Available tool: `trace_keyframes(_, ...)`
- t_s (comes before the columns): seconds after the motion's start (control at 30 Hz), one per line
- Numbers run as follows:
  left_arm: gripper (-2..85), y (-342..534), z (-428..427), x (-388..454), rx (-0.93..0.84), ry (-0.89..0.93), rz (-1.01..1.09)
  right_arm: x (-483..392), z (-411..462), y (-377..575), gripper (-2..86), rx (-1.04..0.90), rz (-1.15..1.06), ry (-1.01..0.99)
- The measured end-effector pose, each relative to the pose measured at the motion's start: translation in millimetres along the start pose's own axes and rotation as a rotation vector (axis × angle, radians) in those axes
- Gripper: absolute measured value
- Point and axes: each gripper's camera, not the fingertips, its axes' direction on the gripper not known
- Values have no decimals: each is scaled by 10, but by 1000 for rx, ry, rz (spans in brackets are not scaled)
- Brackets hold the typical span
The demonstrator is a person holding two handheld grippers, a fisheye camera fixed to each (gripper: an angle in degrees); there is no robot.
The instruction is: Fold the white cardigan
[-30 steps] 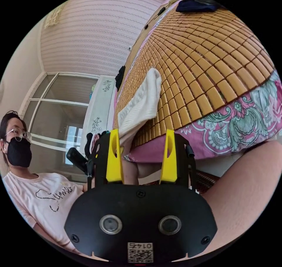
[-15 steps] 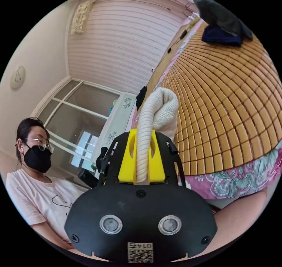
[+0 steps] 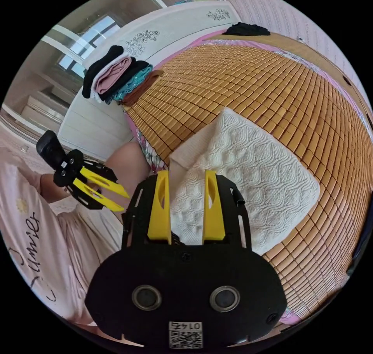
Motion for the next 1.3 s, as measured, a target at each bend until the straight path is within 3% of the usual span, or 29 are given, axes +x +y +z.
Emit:
trace_keyframes(0.17, 117, -421, 238, -335, 61, -54, -162, 353, -423, 606, 132, 255, 291, 104)
trace_keyframes(0.27, 152, -663, 637, -513, 3, 15, -263, 671, -202, 976, 145, 182, 497, 145)
trace_keyframes(0.33, 153, -773, 897, -530, -68, 87, -310, 787, 129, 1105, 135, 120, 558, 15)
trace_keyframes(0.37, 139, -830, 970, -460, -71, 29, -298, 794, 216, 1100, 132, 102, 554, -24)
trace_keyframes(0.5, 109, -1031, 1094, -295, -111, -74, -247, 736, 380, 794, 100, 4, 452, 105)
trace_keyframes(0.77, 65, -1297, 1062, -475, -59, -273, -270, 633, 821, -344, 66, -64, 191, 46)
trace_keyframes(1.0, 71, -1520, 768, -1620, -109, -544, -342, 295, 1703, -2224, 67, -103, -60, 37)
trace_keyframes(1.13, 75, -1633, 608, -2342, -164, -583, -391, -42, 2171, -3361, 69, -112, -191, 96)
trace_keyframes(1.3, 77, -1834, 529, -3406, -220, -785, -466, -385, 2780, -4674, 71, -83, -222, 142)
